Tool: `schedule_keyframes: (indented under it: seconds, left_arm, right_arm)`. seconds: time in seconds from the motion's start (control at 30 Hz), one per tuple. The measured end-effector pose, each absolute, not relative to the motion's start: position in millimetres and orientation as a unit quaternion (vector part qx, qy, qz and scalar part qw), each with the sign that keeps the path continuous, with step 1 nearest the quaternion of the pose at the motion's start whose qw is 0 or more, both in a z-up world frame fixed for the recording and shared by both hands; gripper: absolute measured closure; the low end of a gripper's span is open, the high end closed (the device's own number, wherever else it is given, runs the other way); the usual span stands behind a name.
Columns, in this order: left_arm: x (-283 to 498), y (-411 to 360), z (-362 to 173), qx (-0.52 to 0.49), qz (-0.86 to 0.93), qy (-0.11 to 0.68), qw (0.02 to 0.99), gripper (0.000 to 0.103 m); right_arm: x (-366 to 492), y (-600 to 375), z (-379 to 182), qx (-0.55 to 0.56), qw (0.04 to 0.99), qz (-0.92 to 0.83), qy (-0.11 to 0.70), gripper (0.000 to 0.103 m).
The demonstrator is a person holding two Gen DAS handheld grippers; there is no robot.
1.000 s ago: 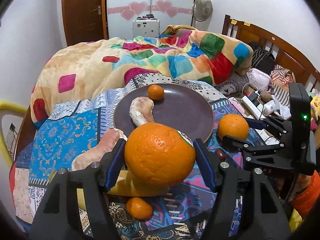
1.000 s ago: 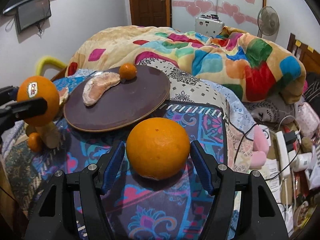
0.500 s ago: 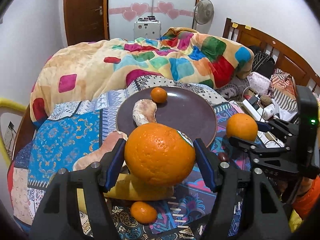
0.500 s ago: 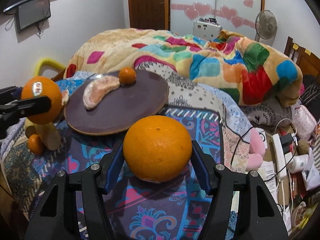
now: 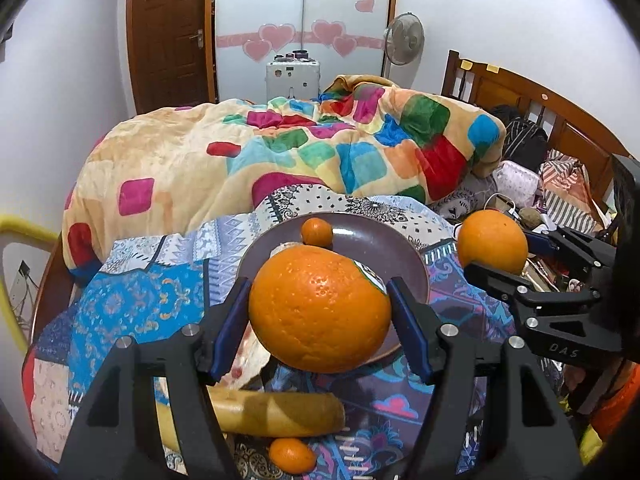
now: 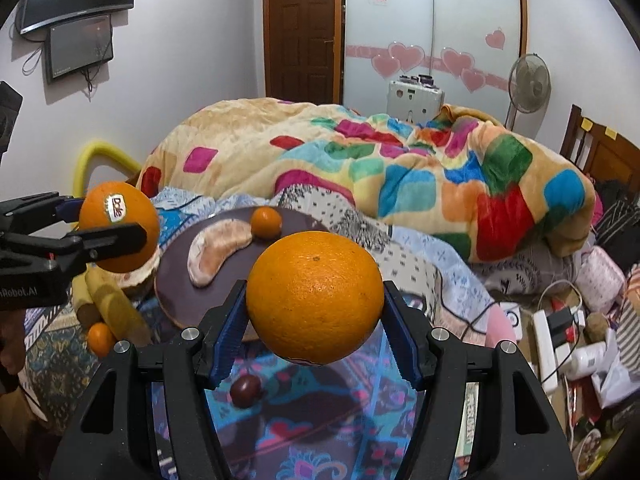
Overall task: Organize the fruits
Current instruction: 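Carry both large oranges onto the purple plate and open both grippers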
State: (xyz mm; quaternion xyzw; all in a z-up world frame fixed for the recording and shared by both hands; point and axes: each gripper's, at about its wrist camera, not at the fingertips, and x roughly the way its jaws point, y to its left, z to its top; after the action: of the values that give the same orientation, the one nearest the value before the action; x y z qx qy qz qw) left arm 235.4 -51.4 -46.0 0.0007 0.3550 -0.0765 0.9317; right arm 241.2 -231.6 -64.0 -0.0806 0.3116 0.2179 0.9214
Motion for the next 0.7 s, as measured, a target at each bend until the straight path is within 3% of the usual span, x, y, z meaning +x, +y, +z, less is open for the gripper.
schedule_keyframes:
  seconds: [0.7]
  left_arm:
    - [337.5, -62.1, -80.8, 0.005, -0.095, 0.431, 0.897, 0.035]
  right_arm:
    - [304.3, -197.2, -99.9, -0.111, 0.898, 0.234, 0.356, 0.042]
